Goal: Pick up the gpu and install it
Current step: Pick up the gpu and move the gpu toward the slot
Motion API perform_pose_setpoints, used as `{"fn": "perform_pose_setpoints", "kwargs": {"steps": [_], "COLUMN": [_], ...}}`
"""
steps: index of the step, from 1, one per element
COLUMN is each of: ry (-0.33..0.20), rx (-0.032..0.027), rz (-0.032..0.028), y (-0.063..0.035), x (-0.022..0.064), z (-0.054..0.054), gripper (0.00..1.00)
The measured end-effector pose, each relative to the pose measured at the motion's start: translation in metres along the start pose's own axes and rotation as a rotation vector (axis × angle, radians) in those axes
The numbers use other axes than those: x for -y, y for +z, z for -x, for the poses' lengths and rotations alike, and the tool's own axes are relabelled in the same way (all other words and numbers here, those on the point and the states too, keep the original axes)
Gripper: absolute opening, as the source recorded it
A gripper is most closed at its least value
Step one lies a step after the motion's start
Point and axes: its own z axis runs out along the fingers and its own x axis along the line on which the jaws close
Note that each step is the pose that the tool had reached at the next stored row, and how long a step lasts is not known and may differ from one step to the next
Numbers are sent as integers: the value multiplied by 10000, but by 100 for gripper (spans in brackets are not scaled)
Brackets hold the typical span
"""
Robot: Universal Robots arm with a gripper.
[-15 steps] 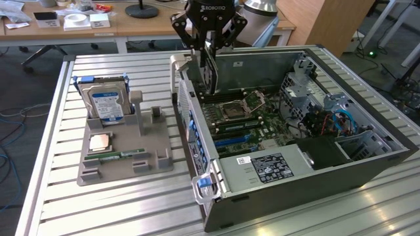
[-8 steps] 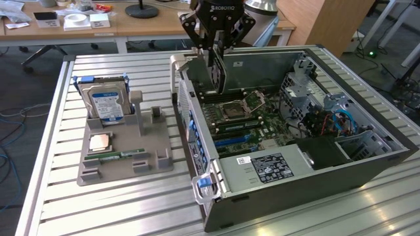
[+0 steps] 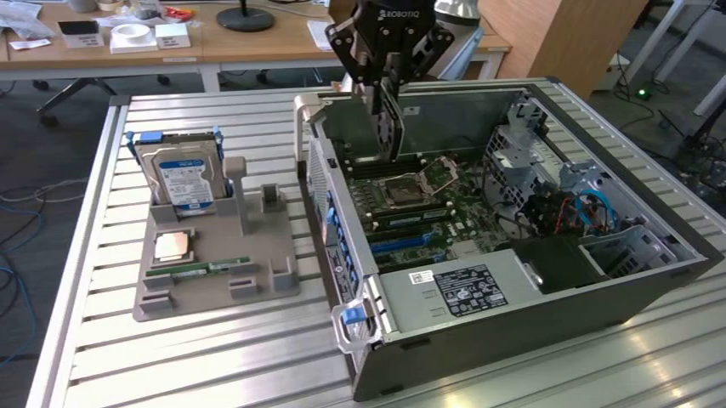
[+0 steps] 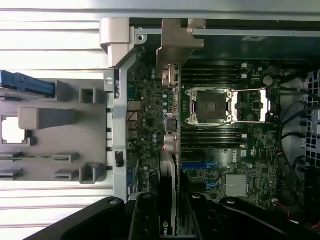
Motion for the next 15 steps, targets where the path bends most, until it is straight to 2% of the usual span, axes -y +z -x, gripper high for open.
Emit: {"fn": "perform_pose_setpoints", "kwargs": {"steps": [15], "ry": [1], "rx": [0], "rz": [1], "y": [9], "x": [-9], "z": [305], "gripper": [26]}}
